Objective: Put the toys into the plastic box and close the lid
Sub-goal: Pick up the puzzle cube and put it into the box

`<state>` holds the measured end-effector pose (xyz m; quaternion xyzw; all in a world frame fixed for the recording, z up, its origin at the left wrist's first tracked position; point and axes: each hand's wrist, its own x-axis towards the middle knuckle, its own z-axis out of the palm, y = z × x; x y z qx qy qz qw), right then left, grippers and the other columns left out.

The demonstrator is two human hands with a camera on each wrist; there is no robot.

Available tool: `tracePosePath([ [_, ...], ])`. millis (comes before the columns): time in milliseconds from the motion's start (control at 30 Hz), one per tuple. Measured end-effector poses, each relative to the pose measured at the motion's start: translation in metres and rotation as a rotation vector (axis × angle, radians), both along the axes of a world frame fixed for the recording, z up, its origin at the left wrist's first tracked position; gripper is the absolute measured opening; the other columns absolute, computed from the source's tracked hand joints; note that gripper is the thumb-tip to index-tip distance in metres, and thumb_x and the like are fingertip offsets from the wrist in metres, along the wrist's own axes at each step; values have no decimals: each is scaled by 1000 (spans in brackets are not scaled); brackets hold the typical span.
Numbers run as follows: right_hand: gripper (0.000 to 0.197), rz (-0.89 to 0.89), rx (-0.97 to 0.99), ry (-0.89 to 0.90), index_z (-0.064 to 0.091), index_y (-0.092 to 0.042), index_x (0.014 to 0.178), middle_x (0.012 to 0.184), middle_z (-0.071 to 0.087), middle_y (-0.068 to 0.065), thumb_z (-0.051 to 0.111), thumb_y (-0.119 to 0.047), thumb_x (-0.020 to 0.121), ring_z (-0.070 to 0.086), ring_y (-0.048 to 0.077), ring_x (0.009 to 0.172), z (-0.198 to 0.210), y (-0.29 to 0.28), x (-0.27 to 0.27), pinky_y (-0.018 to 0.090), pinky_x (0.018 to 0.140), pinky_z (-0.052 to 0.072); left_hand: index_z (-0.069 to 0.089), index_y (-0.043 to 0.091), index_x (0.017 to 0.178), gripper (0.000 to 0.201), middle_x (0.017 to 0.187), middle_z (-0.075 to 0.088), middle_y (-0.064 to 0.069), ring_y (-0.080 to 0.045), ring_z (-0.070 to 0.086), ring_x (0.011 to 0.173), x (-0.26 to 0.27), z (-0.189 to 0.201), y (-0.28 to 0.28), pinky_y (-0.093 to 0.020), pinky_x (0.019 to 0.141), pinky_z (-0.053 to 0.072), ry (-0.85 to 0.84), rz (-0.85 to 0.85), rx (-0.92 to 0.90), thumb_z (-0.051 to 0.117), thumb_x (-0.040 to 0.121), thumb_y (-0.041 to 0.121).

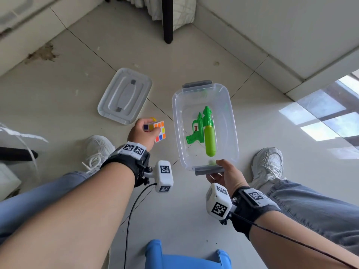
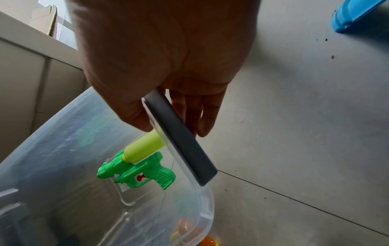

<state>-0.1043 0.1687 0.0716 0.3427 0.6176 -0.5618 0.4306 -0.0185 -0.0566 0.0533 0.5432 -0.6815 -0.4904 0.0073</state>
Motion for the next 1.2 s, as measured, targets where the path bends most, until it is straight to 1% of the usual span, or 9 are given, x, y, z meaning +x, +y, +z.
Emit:
tracePosePath([
  [100,13,40,33,20,46,-7,101,82,50,9,51,-10,89,54,21,63,4,1,3,25,50,50,58,26,119,35,109,61,2,-14,62,86,-9,28,-6,-20,63,56,124,108,-45,62,85,32],
  [167,16,62,43,32,46,-9,105,81,48,7,51,-10,89,52,21,63,4,3,5,28,55,47,59,25,118,34,112,58,-1,-12,60,83,-15,45,-9,-6,45,47,203,167,-90,62,85,30],
  [300,6,101,61,33,44,-10,91,78,45,7,50,-9,90,51,22,65,5,2,9,31,62,43,59,25,117,34,122,49,-3,-14,56,96,-26,62,-6,-6,66,51,283,51,-232,63,84,27],
  [400,12,143,70,40,44,-14,80,77,45,6,50,-9,90,52,21,67,8,-1,11,31,64,43,57,21,119,38,125,46,-6,-14,56,102,-33,63,11,-19,83,50,295,-150,-248,68,82,22],
  [533,13,206,52,42,46,-18,78,78,48,3,52,-10,87,53,19,68,10,-2,13,29,65,42,63,15,110,33,125,46,-7,-11,53,100,-33,45,33,3,81,35,248,-430,-325,71,79,10],
  [600,12,238,45,37,48,-18,79,77,50,3,54,-10,85,52,18,65,10,-3,14,28,64,41,65,16,103,26,125,45,-5,-17,54,109,-32,36,34,-5,91,39,182,-494,-342,69,78,8],
  [667,12,260,36,39,49,-19,79,76,51,2,55,-9,82,50,17,62,9,-3,16,27,62,41,66,18,100,22,127,45,-5,-24,49,118,-31,29,31,-28,101,45,92,-512,-342,67,79,9],
  [733,12,280,26,42,52,-20,80,75,52,2,56,-9,81,49,16,61,8,-5,19,27,60,40,65,18,99,21,128,45,-6,-28,46,120,-30,26,28,-38,100,46,19,-506,-358,65,80,9],
  [1200,13,339,19,35,55,-21,82,71,50,0,58,-8,80,49,16,64,6,-12,25,27,60,40,60,13,107,22,140,37,-8,-30,38,129,-13,13,19,-42,90,49,-179,-490,-435,61,85,10],
])
